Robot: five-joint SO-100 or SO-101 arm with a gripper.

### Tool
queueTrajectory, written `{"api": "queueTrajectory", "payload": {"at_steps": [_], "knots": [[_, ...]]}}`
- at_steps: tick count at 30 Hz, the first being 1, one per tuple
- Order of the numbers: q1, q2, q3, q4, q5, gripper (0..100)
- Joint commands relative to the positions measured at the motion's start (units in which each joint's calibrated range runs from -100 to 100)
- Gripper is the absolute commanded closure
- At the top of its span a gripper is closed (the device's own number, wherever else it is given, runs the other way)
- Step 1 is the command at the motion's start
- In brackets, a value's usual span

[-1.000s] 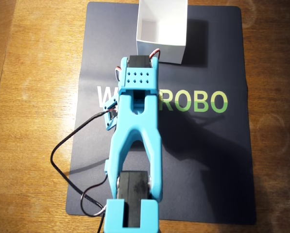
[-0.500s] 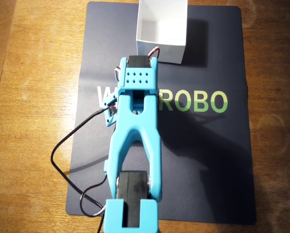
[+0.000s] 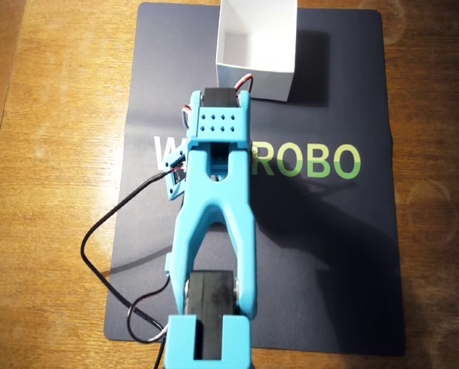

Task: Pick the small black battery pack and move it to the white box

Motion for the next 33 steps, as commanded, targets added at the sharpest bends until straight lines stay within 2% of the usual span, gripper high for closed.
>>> {"api": "queueTrajectory", "payload": {"at_steps": [1, 12, 16, 33], "knots": [[0.2, -0.3, -0.1, -0.4, 0.0, 91], [0.7, -0.5, -0.1, 0.2, 0.0, 91], [0.8, -0.6, -0.1, 0.3, 0.2, 96], [0.9, -1.6, -2.7, -0.6, 0.3, 97]]}}
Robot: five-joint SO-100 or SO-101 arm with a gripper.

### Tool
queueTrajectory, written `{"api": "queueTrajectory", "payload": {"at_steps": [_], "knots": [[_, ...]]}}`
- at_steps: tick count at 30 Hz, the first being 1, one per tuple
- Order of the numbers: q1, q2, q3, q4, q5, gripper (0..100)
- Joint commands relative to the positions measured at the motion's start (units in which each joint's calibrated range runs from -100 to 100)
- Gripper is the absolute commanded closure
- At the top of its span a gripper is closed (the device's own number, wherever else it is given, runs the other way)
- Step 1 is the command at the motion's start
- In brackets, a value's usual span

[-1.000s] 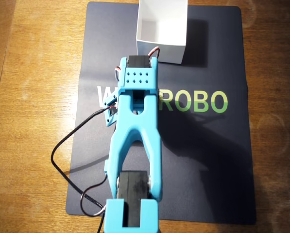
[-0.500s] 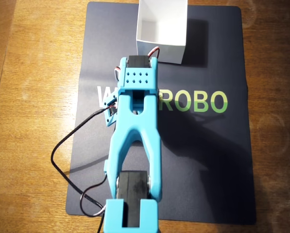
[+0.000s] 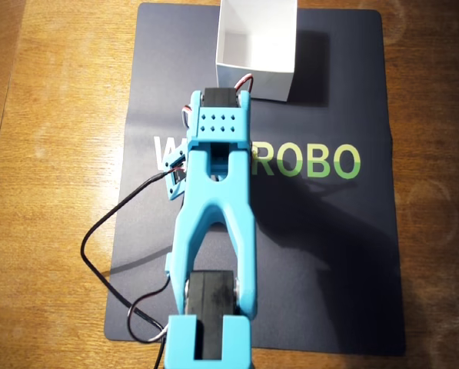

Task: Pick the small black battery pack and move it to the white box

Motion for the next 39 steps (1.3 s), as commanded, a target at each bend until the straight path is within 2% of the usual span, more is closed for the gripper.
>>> {"api": "queueTrajectory", "payload": {"at_steps": [1, 19, 29, 39], "knots": [[0.7, -1.6, -3.2, -0.4, 0.2, 97], [0.2, -11.6, -6.5, -0.6, 0.3, 97], [0.7, -10.2, -25.3, 0.2, 0.3, 97], [4.2, 0.7, -43.0, -2.6, 0.3, 97]]}}
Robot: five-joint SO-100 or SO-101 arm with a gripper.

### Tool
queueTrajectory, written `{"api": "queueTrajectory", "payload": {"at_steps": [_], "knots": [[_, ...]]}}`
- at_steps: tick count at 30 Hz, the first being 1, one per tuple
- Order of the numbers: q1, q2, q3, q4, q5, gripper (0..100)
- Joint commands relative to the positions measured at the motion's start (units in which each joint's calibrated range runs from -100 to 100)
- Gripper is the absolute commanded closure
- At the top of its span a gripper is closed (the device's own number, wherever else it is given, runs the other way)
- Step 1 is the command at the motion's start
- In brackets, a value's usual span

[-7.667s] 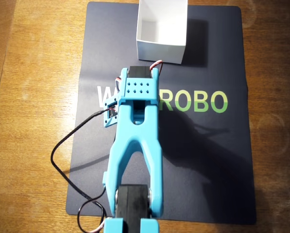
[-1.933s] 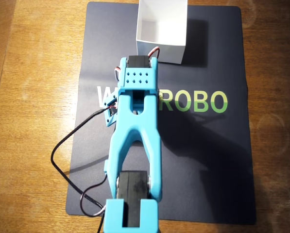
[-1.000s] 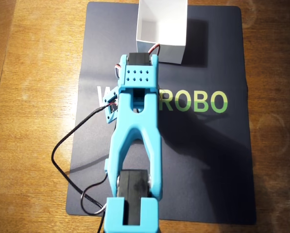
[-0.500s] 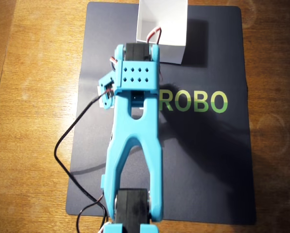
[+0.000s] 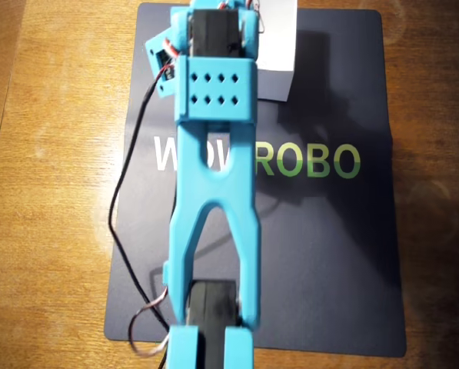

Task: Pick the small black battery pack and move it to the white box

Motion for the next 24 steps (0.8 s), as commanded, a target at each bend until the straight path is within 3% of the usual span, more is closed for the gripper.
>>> {"api": "queueTrajectory", "payload": {"at_steps": [1, 9, 24], "knots": [[2.7, 3.5, -10.4, -2.9, -0.1, 97], [7.2, 12.0, -18.9, -5.6, -0.1, 97], [8.6, 20.9, -18.9, -10.0, 0.0, 97]]}}
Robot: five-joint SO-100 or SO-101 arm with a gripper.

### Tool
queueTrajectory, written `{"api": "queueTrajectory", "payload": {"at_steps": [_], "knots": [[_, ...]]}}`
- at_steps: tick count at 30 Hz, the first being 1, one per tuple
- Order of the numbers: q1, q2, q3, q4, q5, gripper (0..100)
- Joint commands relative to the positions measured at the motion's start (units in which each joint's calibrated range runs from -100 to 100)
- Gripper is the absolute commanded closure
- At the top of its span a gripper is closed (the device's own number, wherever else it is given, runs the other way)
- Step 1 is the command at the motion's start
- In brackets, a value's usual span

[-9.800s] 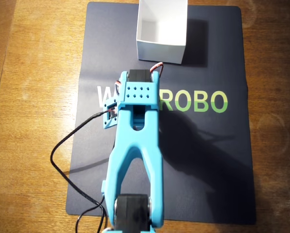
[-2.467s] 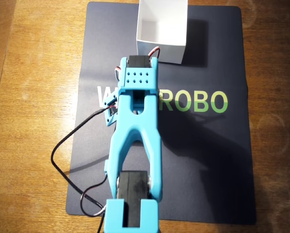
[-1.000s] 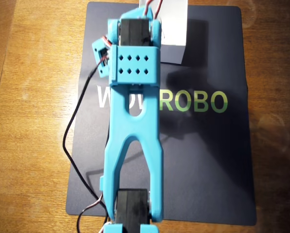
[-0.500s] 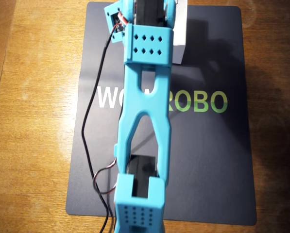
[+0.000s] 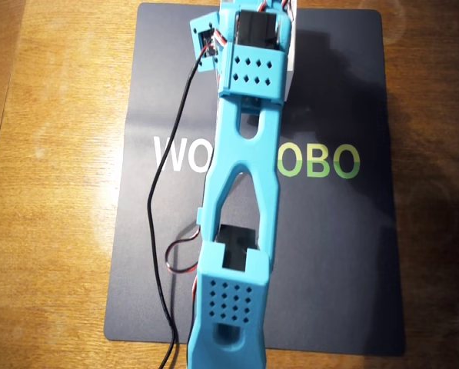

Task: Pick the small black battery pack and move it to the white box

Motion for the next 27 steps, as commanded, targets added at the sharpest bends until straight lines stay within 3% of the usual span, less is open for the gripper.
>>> {"api": "queueTrajectory", "payload": {"at_steps": [1, 10, 27], "knots": [[0.5, 0.3, -4.1, -1.3, 0.0, 97], [-0.2, 1.2, -3.4, -0.8, 3.2, 97], [-0.3, 0.8, -3.5, -0.6, 3.3, 96]]}}
